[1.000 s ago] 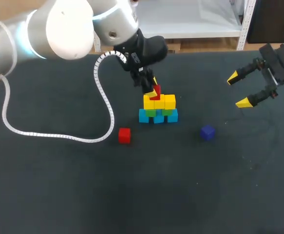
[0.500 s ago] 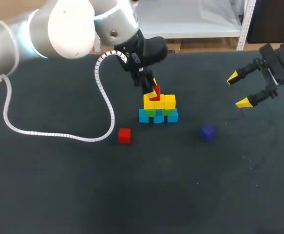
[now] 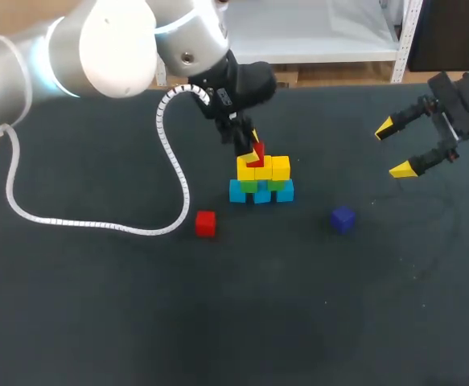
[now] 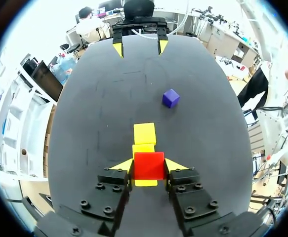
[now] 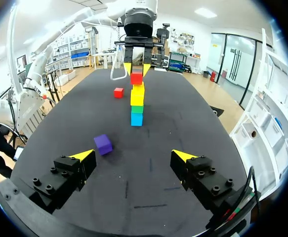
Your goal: Place the blue cubes, place green cubes on the blue cubes, place the yellow cubes on the green cubes, then place the red cubes on the yellow cubes, and place purple cube on the red cubes.
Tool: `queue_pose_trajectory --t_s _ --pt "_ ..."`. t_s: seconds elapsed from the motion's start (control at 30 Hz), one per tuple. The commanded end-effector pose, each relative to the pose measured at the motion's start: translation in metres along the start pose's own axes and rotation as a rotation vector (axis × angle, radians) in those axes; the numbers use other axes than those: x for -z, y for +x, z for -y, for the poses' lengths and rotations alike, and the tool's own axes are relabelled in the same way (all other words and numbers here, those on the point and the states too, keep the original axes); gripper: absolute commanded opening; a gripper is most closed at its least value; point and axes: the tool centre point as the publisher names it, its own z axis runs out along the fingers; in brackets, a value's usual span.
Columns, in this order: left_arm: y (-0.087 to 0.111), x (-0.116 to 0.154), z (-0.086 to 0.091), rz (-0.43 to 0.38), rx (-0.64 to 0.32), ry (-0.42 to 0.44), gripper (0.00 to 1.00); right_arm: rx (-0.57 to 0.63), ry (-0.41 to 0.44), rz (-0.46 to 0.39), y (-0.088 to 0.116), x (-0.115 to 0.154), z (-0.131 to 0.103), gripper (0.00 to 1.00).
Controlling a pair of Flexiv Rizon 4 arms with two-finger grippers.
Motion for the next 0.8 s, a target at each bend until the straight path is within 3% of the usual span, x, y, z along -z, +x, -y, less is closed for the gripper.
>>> queue_pose_trajectory --t_s 0.03,0.23,0.4,0.8 --pt "-0.0013 0.0003 -0.0024 -0.005 -0.001 0.005 0.0 0.001 0.001 0.001 0.0001 0.0 -0.0001 1.0" --pt "-0.0023 0.0001 -0.0023 -0.005 -0.002 0.006 0.0 0.001 0.001 0.001 0.0001 0.0 -0.0001 1.0" --pt "-0.0025 0.0 -0.0023 -0.005 -0.001 0.007 0.12 0.001 0.001 0.001 0.0001 0.0 -0.0001 1.0" --pt "-0.0034 -0.0007 -0.0019 -0.008 -0.001 0.01 0.23 0.001 0.001 0.001 0.0001 0.0 -0.0001 1.0"
